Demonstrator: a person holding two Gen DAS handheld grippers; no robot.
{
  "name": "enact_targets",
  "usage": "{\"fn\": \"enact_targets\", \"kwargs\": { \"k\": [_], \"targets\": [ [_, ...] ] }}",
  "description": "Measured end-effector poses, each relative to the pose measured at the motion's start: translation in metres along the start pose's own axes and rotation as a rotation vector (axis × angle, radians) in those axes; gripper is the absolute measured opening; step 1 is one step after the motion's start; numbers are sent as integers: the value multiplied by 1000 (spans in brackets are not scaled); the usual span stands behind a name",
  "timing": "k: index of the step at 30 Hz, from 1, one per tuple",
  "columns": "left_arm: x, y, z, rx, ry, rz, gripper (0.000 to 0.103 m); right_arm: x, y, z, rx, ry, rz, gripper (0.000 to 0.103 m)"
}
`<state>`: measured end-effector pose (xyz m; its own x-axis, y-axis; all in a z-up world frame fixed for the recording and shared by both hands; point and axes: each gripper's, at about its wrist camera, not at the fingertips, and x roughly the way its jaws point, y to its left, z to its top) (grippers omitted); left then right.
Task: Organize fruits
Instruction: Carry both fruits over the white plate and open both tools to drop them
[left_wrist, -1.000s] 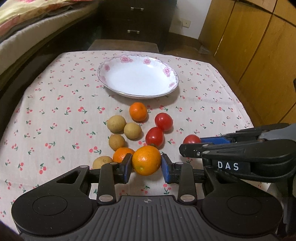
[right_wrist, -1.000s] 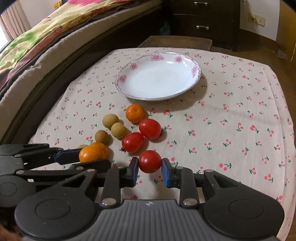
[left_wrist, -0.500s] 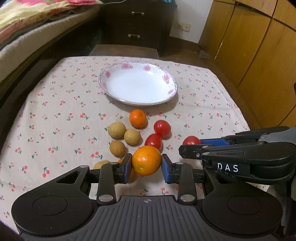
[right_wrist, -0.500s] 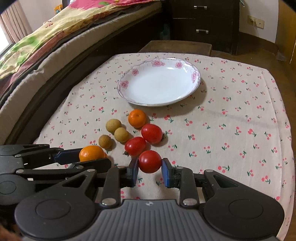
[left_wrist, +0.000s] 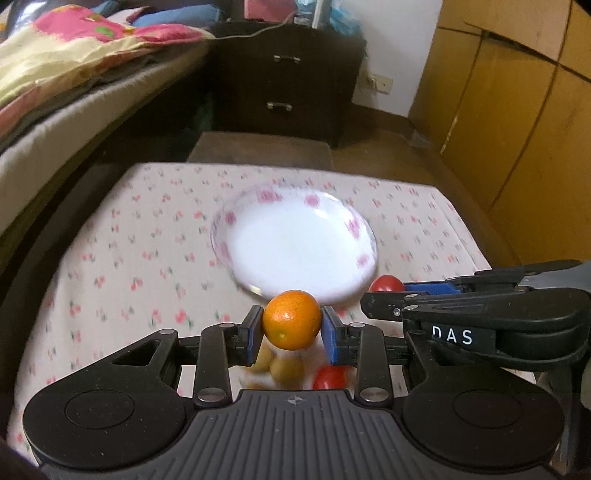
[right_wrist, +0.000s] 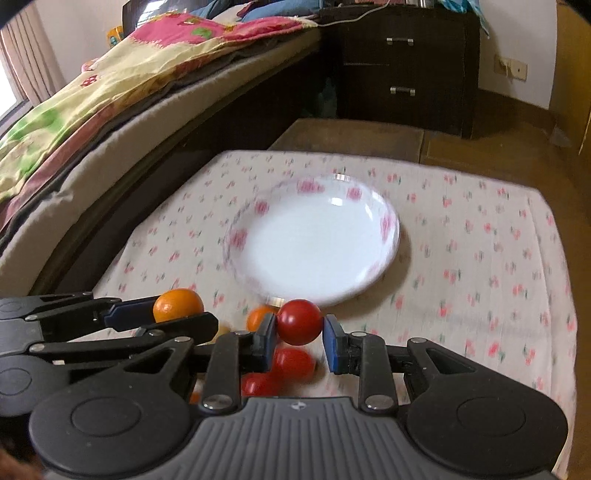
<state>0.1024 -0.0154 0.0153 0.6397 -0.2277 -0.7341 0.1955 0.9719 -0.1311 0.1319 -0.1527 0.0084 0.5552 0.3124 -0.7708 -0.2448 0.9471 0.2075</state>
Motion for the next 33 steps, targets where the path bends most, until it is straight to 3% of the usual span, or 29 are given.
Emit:
{"fn": "enact_targets", "kwargs": {
  "k": [6, 16, 33],
  "targets": [
    [31, 9, 26, -16, 1, 14, 40, 28, -5, 29, 4, 10, 2, 29],
    [74, 16, 34, -35, 53, 33, 40, 72, -25, 42, 16, 72, 11, 29],
    [79, 19, 35, -47, 61, 49, 46, 79, -29, 42, 19, 70, 14, 30]
  ]
}}
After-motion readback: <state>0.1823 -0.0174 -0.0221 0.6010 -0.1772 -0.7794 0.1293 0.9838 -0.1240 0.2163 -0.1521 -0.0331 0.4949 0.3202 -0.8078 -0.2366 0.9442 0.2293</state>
